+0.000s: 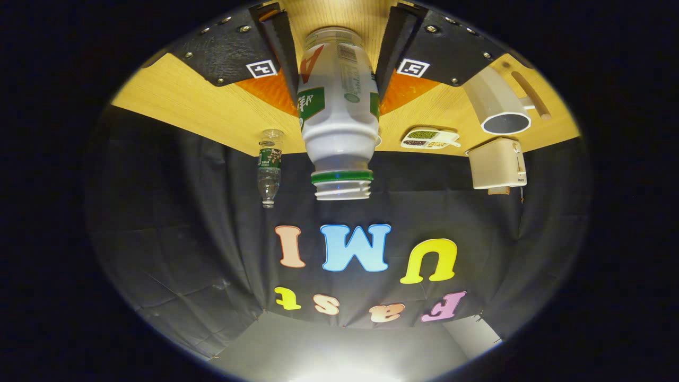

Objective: Take the bottle from table, then pour the juice into the cup, finally place the bottle on the coaster

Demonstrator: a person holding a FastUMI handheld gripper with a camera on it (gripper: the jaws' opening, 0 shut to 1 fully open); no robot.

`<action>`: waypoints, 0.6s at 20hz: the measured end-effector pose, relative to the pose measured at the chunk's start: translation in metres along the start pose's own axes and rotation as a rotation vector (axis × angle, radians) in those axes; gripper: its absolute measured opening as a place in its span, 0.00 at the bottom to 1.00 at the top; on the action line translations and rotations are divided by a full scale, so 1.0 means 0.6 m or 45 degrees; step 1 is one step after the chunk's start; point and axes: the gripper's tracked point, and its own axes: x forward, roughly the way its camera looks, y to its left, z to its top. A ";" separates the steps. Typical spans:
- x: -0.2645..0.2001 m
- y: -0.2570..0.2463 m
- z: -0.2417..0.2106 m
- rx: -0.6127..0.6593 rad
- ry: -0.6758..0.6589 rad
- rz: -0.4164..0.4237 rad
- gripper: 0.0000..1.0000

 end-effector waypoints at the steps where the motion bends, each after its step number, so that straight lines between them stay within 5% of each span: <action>1: 0.001 0.003 0.005 -0.027 -0.009 0.008 0.67; 12: -0.009 0.068 0.084 -0.356 -0.159 0.180 0.67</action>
